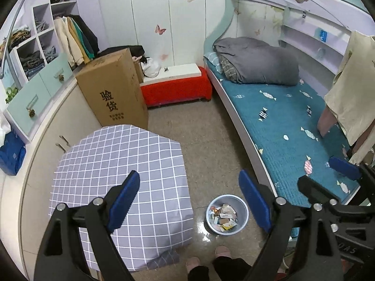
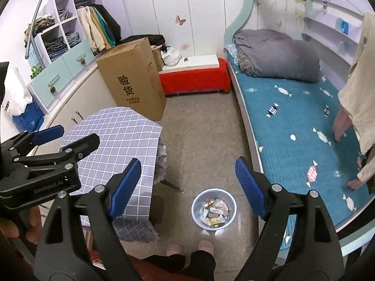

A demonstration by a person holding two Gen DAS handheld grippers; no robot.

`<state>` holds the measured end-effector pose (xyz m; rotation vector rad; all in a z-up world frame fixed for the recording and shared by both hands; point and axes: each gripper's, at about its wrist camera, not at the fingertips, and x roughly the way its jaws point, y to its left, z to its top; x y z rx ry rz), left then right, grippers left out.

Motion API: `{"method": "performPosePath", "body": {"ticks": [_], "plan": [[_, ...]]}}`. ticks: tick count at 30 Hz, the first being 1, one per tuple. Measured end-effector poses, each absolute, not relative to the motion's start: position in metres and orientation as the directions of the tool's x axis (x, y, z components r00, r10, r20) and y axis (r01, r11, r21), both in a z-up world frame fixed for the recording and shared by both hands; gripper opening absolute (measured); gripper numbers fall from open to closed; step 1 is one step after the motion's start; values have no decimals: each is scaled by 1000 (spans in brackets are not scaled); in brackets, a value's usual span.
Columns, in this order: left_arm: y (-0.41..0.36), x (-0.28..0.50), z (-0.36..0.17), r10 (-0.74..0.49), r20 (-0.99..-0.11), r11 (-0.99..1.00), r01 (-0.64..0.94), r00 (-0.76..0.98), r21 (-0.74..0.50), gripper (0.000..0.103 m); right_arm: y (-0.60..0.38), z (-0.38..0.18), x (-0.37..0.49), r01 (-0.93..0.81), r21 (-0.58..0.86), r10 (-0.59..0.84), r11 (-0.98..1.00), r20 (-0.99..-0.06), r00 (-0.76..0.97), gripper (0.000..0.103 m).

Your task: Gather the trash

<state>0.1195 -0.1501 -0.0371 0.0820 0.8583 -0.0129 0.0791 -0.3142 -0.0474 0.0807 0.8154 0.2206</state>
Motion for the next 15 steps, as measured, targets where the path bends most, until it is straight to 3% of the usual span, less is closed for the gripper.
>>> {"method": "performPosePath", "body": {"ticks": [15], "plan": [[-141, 99, -28, 13, -707, 997, 43, 707, 62, 85, -305, -40, 60, -174, 139, 222, 975, -683, 696, 82]]}}
